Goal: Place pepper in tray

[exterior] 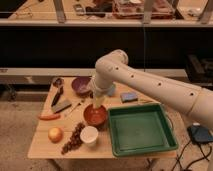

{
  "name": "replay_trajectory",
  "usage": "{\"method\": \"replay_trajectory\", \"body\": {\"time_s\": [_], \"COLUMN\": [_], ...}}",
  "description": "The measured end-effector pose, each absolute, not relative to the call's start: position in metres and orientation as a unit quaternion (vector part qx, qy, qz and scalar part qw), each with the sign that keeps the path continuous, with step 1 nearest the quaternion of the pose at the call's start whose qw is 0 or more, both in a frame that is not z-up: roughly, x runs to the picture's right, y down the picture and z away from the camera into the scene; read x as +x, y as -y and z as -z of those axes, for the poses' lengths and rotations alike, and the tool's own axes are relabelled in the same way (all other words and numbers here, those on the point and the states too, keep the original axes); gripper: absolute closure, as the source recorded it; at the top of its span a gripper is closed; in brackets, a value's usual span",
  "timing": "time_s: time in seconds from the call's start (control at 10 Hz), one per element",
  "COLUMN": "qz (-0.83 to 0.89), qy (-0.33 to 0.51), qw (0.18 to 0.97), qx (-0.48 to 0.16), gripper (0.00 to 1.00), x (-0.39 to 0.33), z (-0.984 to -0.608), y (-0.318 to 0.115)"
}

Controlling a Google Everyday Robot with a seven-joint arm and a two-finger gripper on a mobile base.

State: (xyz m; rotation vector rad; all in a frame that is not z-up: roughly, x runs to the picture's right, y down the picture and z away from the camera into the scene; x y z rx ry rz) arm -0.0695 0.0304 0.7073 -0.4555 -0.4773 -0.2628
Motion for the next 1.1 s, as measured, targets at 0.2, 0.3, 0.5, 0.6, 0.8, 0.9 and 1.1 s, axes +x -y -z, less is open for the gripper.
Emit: {"method": "replay_trajectory", "body": {"time_s": [0.2, 0.3, 0.5, 0.6, 0.8, 0.9, 1.1], "qz": [0.155, 0.166, 0.190, 0.206, 0.233, 0.255, 0.277], "qy": [0.270, 0.281, 0.304, 0.315, 0.327, 0.329, 0.323], "qw": [0.924, 0.919, 0.907, 0.901, 0.891, 0.885, 0.882], "qx": [-0.223, -0.222, -0.220, -0.217, -0.212, -0.207, -0.202], "gripper": [0.35, 0.35, 0.35, 0.35, 0.35, 0.35, 0.35], "x": [-0.113, -0.134, -0.179, -0.208, -0.253, -0.282, -0.308], "z": [-0.702, -0.701, -0.703, -0.708, -0.718, -0.731, -0.756], "y": [-0.034, -0.036, -0.044, -0.050, -0.060, -0.072, -0.089]}}
